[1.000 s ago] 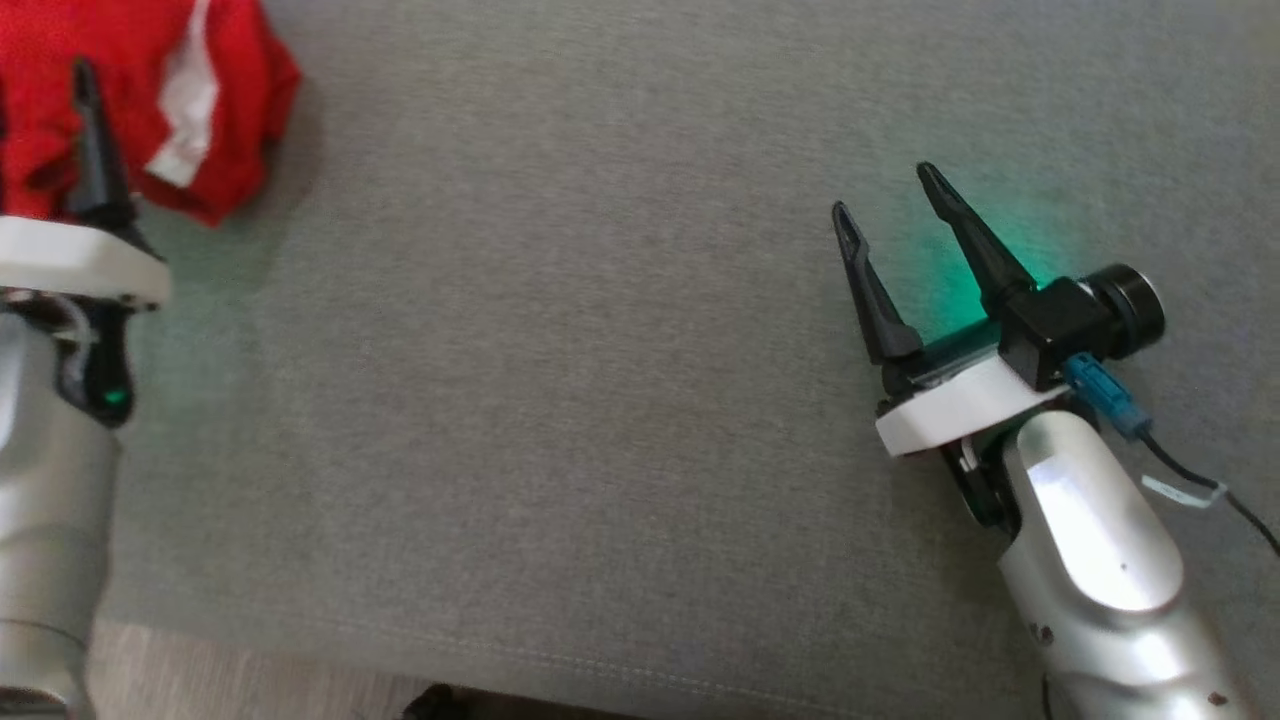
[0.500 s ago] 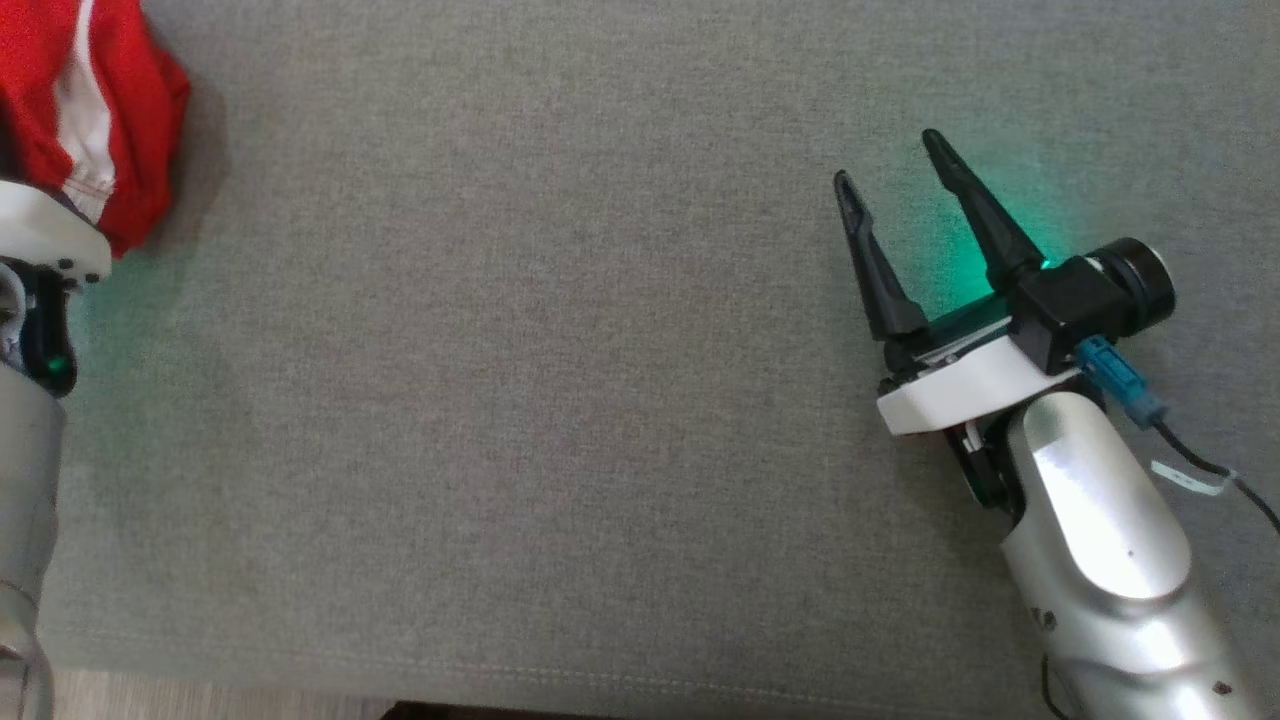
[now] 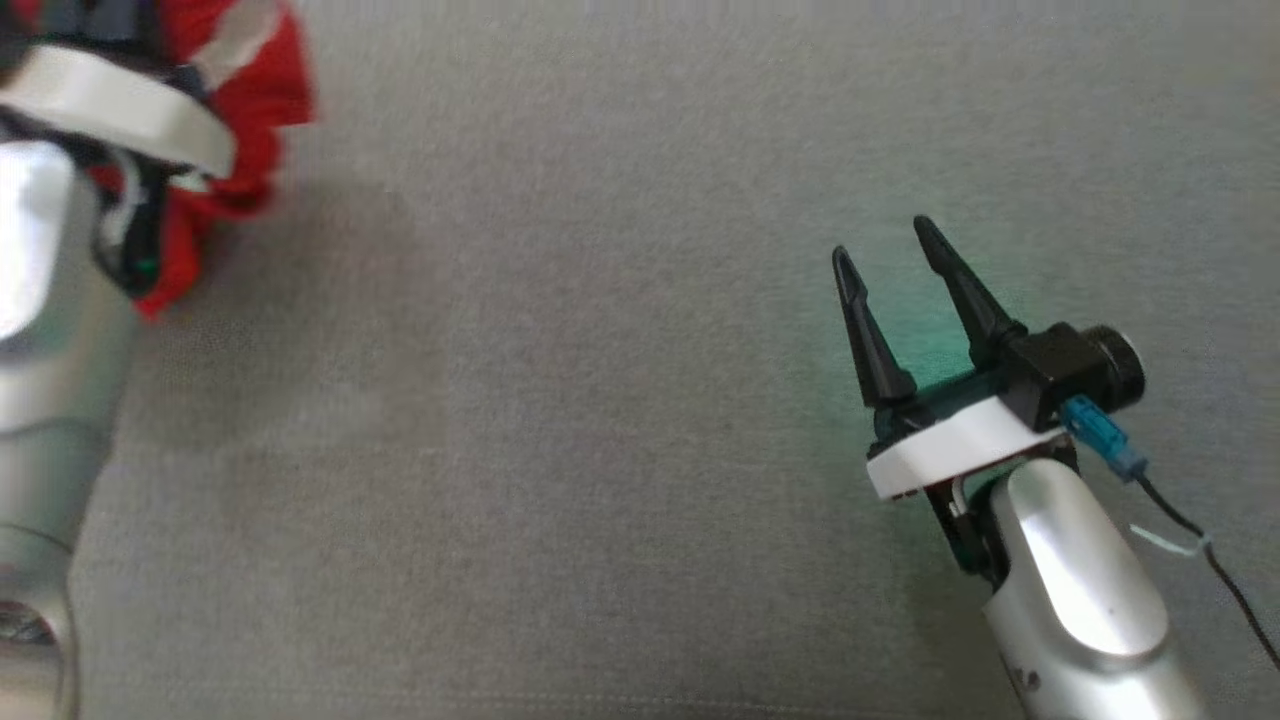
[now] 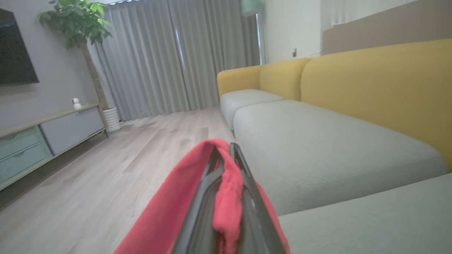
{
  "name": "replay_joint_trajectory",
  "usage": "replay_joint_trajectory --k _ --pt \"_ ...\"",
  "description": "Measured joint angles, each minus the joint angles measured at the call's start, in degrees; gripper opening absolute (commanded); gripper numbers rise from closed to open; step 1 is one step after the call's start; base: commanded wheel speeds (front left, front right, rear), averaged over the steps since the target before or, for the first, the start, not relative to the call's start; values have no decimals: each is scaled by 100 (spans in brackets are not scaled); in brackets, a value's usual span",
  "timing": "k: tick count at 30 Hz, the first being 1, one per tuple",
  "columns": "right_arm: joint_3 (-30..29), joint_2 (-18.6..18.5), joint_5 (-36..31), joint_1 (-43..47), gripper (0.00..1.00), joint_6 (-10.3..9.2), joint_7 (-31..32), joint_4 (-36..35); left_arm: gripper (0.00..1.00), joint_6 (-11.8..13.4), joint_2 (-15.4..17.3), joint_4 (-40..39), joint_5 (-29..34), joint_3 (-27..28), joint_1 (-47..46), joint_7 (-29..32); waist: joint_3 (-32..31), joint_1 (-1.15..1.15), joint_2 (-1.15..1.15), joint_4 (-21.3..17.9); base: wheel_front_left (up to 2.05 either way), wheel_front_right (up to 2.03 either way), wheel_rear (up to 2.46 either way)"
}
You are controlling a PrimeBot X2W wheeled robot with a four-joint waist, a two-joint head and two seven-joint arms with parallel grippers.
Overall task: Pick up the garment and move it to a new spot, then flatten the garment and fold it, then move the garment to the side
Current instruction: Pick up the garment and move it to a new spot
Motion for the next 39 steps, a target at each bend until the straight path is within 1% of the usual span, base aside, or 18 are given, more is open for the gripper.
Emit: replay_joint_trajectory --k 3,6,11,14,16,18,21,22,23,24,25,28,30,33,36,38,39 --pt "-1 7 64 106 100 0 0 18 0 0 -177 -387 -91 -265 9 -8 -248 -1 0 -194 0 0 0" --pt "0 14 105 232 100 0 0 32 0 0 -468 -758 -258 -559 51 -14 -451 0 0 -455 0 0 0" --pt "1 30 223 435 100 0 0 36 0 0 -1079 -1279 -610 -959 349 -14 -743 0 0 -920 0 0 0" --pt "-10 33 248 528 100 0 0 34 0 0 -1450 -1497 -706 -1194 659 -14 -891 0 0 -1177 0 0 0" --pt "-16 34 249 582 100 0 0 35 0 0 -1677 -1546 -721 -1244 909 -14 -978 0 0 -1319 0 0 0" --pt "-16 36 256 647 100 0 0 35 0 3 -1785 -1534 -721 -1280 1194 -14 -1054 0 0 -1435 0 0 0" --pt "-41 38 256 717 100 0 0 33 0 18 -1814 -1429 -716 -1270 1670 -14 -1139 0 0 -1536 0 0 0" --pt "-56 40 256 744 100 0 0 33 0 62 -1813 -1378 -681 -1221 1831 -14 -1154 0 0 -1542 0 0 0" --pt "-80 40 255 764 100 0 0 33 4 105 -1811 -1330 -604 -1138 1995 -14 -1158 0 0 -1528 0 0 0" --pt "-111 41 255 769 100 0 0 34 41 160 -1805 -1298 -515 -1026 2154 -14 -1156 0 0 -1504 0 0 0" --pt "-131 41 256 768 100 0 0 32 100 222 -1785 -1254 -428 -903 2320 -14 -1155 1 0 -1476 0 0 0" --pt "-153 43 257 768 100 0 0 26 100 434 -1667 -1173 -148 -412 2864 -13 -1167 1 0 -1381 0 0 0" --pt "-190 51 257 770 100 0 0 25 100 655 -1571 -1177 113 -66 3228 -13 -1186 1 0 -1302 0 0 0" --pt "-221 54 256 773 100 0 0 26 100 827 -1517 -1252 374 443 3716 -13 -1239 1 0 -1165 0 0 0" --pt "-266 60 256 844 100 0 0 27 100 1072 -1528 -1484 731 920 4129 -13 -1325 1 0 -1032 0 0 0" --pt "-286 63 256 939 100 0 0 48 100 1162 -1529 -1623 943 1188 4402 -13 -1403 1 0 -958 0 0 0" --pt "-286 63 256 939 100 0 0 48 100 1162 -1529 -1623 943 1188 4402 -13 -1403 1 0 -958 0 0 0"
